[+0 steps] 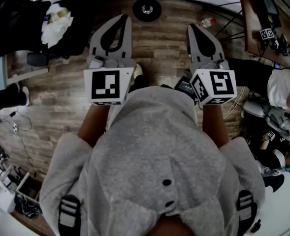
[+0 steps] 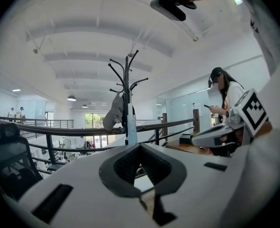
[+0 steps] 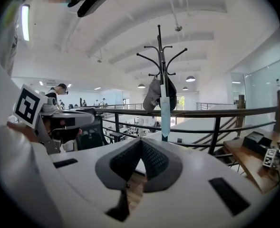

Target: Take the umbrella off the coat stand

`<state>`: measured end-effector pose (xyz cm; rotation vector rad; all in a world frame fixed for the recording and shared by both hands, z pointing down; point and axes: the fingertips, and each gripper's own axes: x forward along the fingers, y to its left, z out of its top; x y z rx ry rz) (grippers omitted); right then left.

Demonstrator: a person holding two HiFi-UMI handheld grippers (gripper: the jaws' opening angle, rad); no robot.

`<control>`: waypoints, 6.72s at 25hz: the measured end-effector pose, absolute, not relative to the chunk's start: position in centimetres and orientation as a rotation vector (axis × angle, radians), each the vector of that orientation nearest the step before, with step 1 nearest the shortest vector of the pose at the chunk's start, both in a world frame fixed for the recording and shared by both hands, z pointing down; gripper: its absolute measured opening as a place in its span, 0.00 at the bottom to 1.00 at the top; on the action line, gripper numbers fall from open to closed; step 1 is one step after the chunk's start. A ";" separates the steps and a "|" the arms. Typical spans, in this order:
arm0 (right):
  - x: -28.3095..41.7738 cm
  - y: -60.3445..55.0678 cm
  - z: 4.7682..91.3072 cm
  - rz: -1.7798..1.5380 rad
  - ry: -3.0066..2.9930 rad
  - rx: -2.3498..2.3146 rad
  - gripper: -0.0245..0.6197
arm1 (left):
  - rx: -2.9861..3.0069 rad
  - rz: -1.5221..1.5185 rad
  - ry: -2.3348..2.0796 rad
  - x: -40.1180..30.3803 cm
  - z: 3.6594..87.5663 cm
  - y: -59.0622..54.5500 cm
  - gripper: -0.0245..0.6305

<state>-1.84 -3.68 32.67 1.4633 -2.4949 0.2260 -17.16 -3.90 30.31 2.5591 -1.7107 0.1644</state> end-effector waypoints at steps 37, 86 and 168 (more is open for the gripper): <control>-1.9 -12.2 32.4 0.205 -2.513 1.448 0.05 | 2.568 0.180 -1.692 -16.2 29.6 -11.6 0.06; 4.1 -31.1 31.9 0.226 -2.587 1.459 0.05 | 2.582 0.255 -1.705 -9.8 29.5 -30.1 0.06; 5.3 -38.5 31.5 0.162 -2.415 1.580 0.05 | 3.005 0.111 -1.320 -2.1 24.8 -40.9 0.46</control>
